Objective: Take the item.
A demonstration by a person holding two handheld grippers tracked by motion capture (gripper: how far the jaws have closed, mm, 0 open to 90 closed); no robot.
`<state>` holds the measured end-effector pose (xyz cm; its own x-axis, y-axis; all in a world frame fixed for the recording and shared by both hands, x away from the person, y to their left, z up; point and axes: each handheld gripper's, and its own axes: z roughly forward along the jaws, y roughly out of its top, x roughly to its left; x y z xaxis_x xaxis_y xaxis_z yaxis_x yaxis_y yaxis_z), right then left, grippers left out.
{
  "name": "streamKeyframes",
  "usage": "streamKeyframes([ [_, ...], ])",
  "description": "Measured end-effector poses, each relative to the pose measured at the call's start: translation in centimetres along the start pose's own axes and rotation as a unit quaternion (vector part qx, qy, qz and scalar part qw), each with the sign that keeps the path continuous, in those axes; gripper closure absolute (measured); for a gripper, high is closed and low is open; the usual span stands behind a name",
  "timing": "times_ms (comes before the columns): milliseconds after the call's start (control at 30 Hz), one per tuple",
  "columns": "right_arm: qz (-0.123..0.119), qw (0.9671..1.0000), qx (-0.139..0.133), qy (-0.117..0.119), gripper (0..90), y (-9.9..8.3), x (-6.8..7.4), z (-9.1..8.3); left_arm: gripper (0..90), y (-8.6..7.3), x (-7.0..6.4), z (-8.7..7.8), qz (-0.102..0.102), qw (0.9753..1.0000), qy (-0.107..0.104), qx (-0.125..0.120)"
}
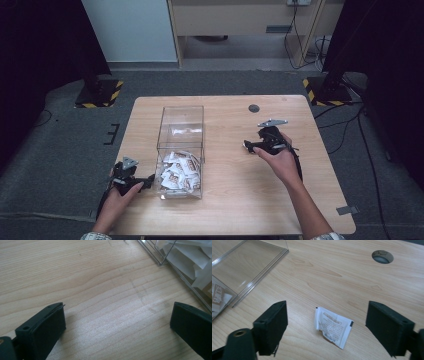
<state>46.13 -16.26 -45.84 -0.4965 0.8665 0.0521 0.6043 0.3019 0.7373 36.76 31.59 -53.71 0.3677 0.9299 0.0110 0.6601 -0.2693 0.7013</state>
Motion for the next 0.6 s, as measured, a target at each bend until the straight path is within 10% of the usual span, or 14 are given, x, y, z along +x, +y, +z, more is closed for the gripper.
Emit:
streamKeyframes([
  [600,-0.015,0.9997,0.011,0.017,7.2,-7.4,1.6,-3.1,0.0,0.0,0.0,0.0,-0.001,1.0000,0.000,0.000],
])
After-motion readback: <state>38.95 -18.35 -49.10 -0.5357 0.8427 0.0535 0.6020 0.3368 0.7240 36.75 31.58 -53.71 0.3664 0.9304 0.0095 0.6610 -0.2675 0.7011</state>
